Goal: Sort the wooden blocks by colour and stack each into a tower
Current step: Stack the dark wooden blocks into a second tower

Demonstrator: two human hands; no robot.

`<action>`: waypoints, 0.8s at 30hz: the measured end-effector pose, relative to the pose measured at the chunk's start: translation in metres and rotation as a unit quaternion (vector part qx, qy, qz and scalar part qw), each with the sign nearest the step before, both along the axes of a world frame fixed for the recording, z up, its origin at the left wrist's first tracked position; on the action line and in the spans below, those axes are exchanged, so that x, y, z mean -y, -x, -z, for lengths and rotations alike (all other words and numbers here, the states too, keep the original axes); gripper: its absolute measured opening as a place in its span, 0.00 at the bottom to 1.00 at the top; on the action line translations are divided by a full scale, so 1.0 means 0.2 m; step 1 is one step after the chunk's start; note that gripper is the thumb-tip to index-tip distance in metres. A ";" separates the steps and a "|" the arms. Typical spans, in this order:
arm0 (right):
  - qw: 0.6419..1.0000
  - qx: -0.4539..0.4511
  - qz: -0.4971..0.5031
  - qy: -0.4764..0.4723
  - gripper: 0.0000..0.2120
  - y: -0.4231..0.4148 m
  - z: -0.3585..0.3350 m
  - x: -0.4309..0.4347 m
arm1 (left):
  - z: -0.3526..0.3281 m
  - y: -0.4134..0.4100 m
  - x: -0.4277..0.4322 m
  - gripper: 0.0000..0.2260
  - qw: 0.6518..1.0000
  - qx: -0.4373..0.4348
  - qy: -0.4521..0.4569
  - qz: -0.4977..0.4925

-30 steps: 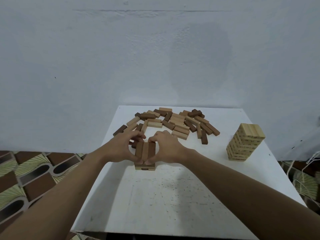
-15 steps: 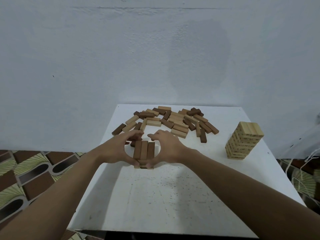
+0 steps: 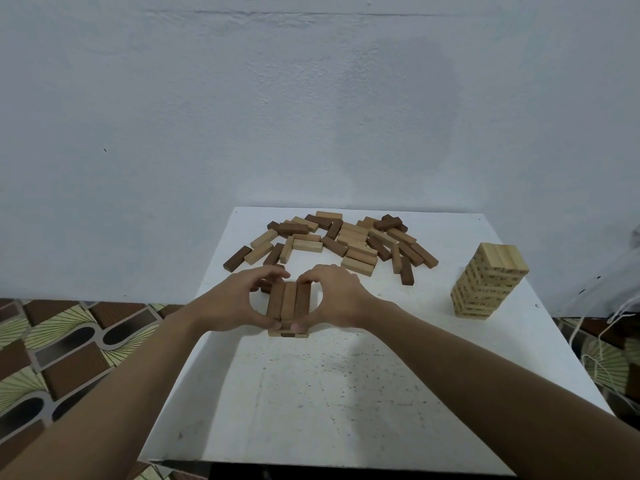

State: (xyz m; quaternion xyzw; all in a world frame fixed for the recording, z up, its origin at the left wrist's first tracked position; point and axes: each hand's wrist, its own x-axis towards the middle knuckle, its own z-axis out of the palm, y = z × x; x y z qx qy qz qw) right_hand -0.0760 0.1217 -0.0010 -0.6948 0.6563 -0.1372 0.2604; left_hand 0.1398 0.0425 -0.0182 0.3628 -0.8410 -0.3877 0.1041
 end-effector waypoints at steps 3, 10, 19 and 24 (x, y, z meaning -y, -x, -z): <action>1.000 -0.004 0.001 0.001 0.36 0.00 0.00 0.00 | 0.00 0.00 -0.01 0.37 1.000 0.000 0.007 -0.002; 1.000 -0.009 -0.004 0.001 0.36 0.00 -0.01 0.00 | 0.01 0.02 -0.02 0.39 1.000 -0.016 0.017 -0.014; 1.000 -0.014 -0.004 0.005 0.35 -0.01 -0.01 -0.01 | 0.02 0.03 -0.01 0.37 0.999 -0.018 0.025 -0.015; 1.000 -0.007 -0.005 0.004 0.34 -0.01 -0.01 0.00 | 0.02 0.03 -0.02 0.37 0.999 -0.021 0.035 -0.016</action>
